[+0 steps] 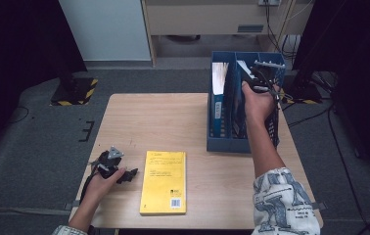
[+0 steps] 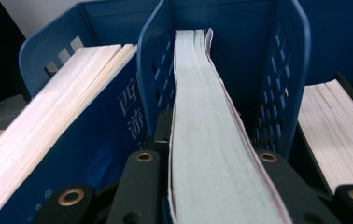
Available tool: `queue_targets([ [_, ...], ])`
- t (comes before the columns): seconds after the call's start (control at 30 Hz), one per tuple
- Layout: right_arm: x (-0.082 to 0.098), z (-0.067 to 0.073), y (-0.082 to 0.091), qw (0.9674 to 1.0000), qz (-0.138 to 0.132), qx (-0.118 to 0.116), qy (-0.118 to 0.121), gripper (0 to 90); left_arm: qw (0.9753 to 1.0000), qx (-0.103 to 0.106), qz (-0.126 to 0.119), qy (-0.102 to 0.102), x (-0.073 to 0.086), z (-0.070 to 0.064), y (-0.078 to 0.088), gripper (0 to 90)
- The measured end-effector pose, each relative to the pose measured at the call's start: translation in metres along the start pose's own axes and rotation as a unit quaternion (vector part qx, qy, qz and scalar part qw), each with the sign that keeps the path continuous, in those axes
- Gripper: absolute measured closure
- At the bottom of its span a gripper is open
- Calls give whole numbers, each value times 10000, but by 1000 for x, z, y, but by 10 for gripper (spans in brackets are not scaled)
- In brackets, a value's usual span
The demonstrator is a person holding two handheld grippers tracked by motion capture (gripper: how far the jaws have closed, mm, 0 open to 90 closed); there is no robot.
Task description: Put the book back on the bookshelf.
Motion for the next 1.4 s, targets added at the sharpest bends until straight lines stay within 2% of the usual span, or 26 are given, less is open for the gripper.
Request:
queue_targets([
  [0.4,5,-2,-3,10000,49,12,0,731,10000,2,1,1,0,0,0,0],
  [0.63,9,-1,4,9995,309,40,49,726,10000,1,1,4,0,0,0,0],
  [0.87,21,-1,17,9975,674,-93,167,719,10000,-3,0,8,0,0,0,0],
  [1.0,26,-2,21,9971,718,-105,213,718,10000,-5,2,5,0,-1,0,0],
  [1.07,29,-4,23,9972,716,-124,154,717,10000,-5,2,6,0,-1,0,0],
  [1.2,35,-5,27,9964,803,-141,238,716,10000,-4,3,5,0,-1,0,0],
  [1.4,41,-4,30,9966,738,-241,275,699,10000,-6,1,4,1,-1,0,0],
])
Point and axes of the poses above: each handheld gripper's, and its own axes: y roughly backward along the jaws, x roughly out of its underside, z roughly to its left, the point moved 4 cm from there along -y, roughly forward along the jaws, and after that the axes turned 11 degrees about z, right-handed, at the moved point
